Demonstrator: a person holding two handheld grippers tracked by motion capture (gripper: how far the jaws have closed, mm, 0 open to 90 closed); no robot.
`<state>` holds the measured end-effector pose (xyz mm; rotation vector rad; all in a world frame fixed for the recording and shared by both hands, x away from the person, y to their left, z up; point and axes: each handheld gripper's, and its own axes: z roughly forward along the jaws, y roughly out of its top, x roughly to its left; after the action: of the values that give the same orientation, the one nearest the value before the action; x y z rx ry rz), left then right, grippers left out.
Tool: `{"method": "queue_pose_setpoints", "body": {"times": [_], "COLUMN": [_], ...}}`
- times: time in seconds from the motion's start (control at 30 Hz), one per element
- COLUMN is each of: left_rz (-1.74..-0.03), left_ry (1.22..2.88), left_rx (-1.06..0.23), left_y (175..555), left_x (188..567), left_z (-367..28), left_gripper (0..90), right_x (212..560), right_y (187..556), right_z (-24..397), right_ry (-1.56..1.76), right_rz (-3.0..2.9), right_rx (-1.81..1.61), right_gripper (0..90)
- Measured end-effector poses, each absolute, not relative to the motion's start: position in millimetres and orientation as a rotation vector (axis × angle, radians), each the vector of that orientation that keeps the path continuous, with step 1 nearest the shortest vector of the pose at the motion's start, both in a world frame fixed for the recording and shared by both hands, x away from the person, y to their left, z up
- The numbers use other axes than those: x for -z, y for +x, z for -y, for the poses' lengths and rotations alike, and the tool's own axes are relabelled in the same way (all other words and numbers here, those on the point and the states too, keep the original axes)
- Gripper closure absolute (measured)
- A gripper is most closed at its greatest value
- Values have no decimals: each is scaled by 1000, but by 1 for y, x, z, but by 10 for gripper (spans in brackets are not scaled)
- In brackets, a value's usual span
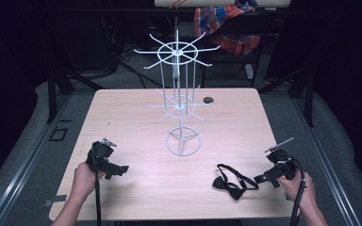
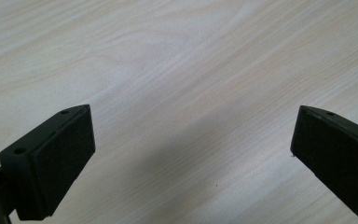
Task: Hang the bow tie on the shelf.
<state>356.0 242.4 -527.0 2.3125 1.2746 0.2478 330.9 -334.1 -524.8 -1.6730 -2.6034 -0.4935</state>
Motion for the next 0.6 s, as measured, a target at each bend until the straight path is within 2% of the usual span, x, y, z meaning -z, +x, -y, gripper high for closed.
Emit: {"method": "queue_pose_setpoints", "body": {"times": [0.13,0.6], "left_rz": [-1289,-1259], "left_ry": [2291,2332], "left_rx": [-233,-235], "left_y": [359,357], "left_x": [530,530], "left_z": [-245,-240], "left_gripper": [0,0], "right_x": [525,526], "right_y": [333,334], "right_z": [330,326], "right_ry": [-1710,-1646], "right_rz": [2615,2611], "right_rx": [525,535], "right_gripper": [133,109]}}
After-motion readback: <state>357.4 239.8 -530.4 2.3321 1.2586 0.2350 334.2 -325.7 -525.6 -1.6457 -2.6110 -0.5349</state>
